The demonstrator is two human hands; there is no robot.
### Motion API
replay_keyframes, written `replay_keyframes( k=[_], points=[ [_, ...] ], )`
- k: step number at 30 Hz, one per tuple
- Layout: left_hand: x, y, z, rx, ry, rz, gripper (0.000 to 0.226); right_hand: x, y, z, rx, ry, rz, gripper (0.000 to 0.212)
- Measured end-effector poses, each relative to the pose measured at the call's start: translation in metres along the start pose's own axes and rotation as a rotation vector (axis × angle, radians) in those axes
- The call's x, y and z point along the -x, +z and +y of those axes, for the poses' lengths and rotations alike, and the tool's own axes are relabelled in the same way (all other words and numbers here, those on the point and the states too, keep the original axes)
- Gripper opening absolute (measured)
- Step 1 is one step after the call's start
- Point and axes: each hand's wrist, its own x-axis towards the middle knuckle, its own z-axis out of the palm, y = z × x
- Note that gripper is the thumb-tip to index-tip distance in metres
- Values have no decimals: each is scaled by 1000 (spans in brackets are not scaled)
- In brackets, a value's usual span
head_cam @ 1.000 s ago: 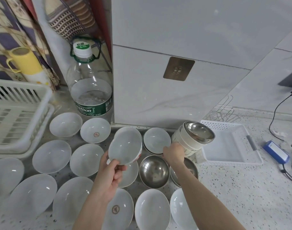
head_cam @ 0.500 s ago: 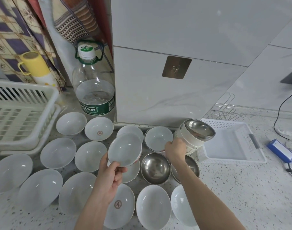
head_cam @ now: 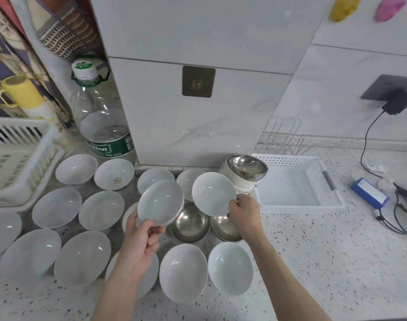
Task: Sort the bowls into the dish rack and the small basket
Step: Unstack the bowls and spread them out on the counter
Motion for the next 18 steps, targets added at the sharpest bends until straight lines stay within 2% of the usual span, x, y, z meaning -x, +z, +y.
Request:
replay_keyframes(
  k=[7, 12, 18],
  points=[
    [23, 50, -42, 51, 24, 88, 31, 18, -70, 65, -121, 24, -34, 19],
    [37, 90, -72, 59, 28, 111, 30, 12, -110, 117, -35, 26, 11, 22],
    [48, 116, -96, 61, 8, 125, 43, 2, -121, 156, 89, 28, -3, 26]
  ],
)
